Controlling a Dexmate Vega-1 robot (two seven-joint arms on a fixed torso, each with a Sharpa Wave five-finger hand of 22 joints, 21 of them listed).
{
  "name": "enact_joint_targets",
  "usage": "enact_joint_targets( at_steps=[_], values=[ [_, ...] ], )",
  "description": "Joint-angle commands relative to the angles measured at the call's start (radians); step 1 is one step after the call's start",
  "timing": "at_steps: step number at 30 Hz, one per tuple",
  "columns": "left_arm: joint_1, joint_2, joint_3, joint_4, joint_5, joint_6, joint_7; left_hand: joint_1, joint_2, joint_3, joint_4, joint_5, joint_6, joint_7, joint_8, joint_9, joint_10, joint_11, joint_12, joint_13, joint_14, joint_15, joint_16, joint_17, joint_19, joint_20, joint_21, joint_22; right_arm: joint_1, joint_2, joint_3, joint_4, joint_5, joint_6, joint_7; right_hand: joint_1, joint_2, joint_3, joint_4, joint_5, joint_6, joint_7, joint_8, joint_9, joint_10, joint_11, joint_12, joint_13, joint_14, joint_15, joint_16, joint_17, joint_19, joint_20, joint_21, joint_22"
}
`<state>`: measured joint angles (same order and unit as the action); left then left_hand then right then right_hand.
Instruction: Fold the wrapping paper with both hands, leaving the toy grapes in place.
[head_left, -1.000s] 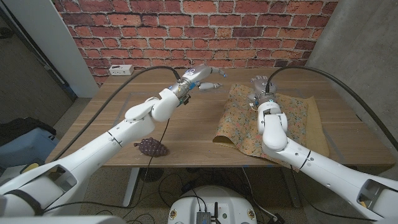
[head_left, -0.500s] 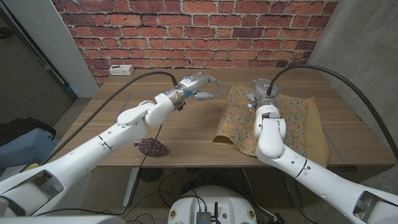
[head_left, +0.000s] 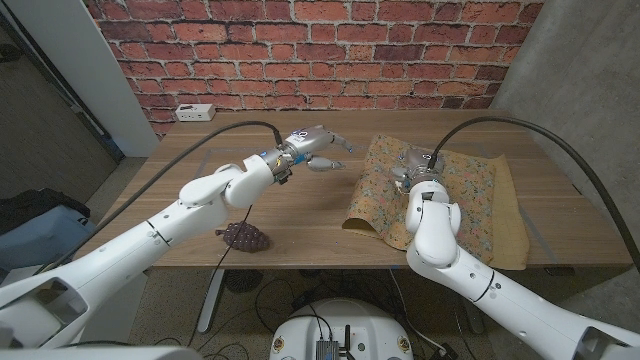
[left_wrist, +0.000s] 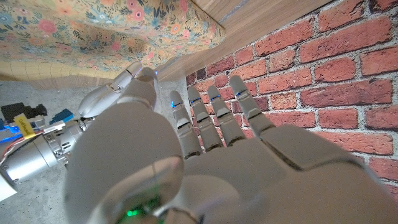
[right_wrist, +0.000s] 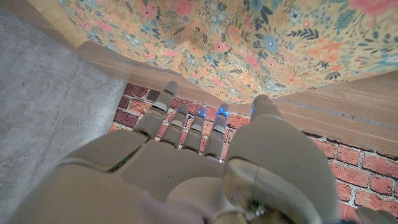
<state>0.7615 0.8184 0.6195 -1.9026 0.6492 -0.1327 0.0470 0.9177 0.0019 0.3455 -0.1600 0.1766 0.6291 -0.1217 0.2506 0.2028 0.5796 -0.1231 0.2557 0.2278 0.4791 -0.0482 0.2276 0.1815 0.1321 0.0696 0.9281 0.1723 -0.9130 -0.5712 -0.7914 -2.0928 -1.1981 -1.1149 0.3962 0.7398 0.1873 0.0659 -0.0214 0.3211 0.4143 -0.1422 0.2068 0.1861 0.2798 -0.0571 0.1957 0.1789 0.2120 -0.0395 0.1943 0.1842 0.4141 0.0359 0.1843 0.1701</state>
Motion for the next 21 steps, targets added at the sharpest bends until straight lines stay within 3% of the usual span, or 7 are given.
enact_joint_targets(
  at_steps=[1, 5, 10, 16, 21],
  values=[
    [0.013, 0.020, -0.011, -0.016, 0.001, -0.005, -0.050, 0.009, 0.001, -0.007, 0.002, -0.002, 0.016, -0.008, -0.001, 0.001, 0.014, -0.004, 0.003, -0.001, 0.002, -0.102, -0.005, 0.000, 0.002, -0.001, -0.007, -0.001, 0.018, -0.026, -0.035, -0.007, 0.121, -0.036, 0.028, 0.005, 0.013, 0.020, 0.006, -0.005, 0.012, -0.013, -0.001, 0.000, 0.000, -0.001, -0.001, 0.006, -0.005, -0.049, -0.004, 0.004, -0.009, -0.004, -0.003, 0.002],
    [0.014, 0.022, -0.010, -0.020, 0.009, 0.002, -0.065, 0.017, 0.000, -0.009, -0.001, -0.002, 0.034, -0.010, 0.002, 0.001, 0.025, -0.009, 0.006, -0.001, 0.000, -0.104, -0.008, -0.002, 0.002, -0.003, -0.012, -0.001, 0.051, -0.044, -0.076, 0.012, 0.131, -0.082, 0.041, 0.029, 0.022, 0.056, 0.001, -0.006, 0.025, -0.021, -0.001, 0.001, 0.015, -0.008, 0.003, 0.006, 0.000, -0.056, 0.000, 0.004, -0.011, -0.009, 0.001, 0.002],
    [0.016, 0.019, -0.011, -0.020, 0.002, 0.001, -0.075, 0.020, 0.000, -0.011, -0.001, -0.002, 0.042, -0.006, 0.003, 0.001, 0.028, -0.011, 0.006, -0.002, -0.001, -0.105, -0.009, -0.002, 0.000, 0.000, -0.017, 0.000, 0.097, -0.078, -0.135, 0.030, 0.141, -0.139, 0.070, 0.040, 0.029, 0.092, 0.011, -0.009, 0.048, -0.023, 0.002, 0.001, 0.028, -0.009, 0.005, 0.007, 0.003, -0.059, 0.005, 0.008, -0.008, -0.017, 0.005, 0.003],
    [-0.001, 0.013, 0.002, -0.014, 0.011, 0.000, -0.107, 0.020, 0.000, -0.015, 0.001, -0.003, 0.040, -0.009, -0.001, 0.001, 0.023, -0.008, 0.003, -0.002, -0.011, -0.107, -0.014, -0.002, -0.001, 0.000, -0.022, 0.000, 0.171, -0.122, -0.238, 0.057, 0.122, -0.213, 0.123, 0.040, 0.023, 0.105, 0.018, -0.013, 0.054, -0.023, 0.001, 0.001, 0.031, -0.009, 0.004, 0.007, 0.005, -0.060, 0.006, 0.010, -0.005, -0.016, 0.007, 0.003],
    [-0.023, 0.012, 0.021, -0.016, 0.039, 0.005, -0.151, 0.018, -0.005, -0.023, 0.004, -0.003, 0.035, -0.017, -0.008, 0.001, 0.011, -0.008, -0.003, -0.002, -0.026, -0.110, -0.020, -0.002, -0.011, 0.001, -0.033, 0.000, 0.225, -0.154, -0.314, 0.067, 0.119, -0.265, 0.157, 0.024, -0.004, 0.102, 0.028, -0.024, 0.045, -0.015, -0.007, 0.001, 0.023, -0.006, -0.001, 0.007, 0.004, -0.058, 0.005, 0.008, 0.001, -0.015, 0.010, 0.002]
  ],
)
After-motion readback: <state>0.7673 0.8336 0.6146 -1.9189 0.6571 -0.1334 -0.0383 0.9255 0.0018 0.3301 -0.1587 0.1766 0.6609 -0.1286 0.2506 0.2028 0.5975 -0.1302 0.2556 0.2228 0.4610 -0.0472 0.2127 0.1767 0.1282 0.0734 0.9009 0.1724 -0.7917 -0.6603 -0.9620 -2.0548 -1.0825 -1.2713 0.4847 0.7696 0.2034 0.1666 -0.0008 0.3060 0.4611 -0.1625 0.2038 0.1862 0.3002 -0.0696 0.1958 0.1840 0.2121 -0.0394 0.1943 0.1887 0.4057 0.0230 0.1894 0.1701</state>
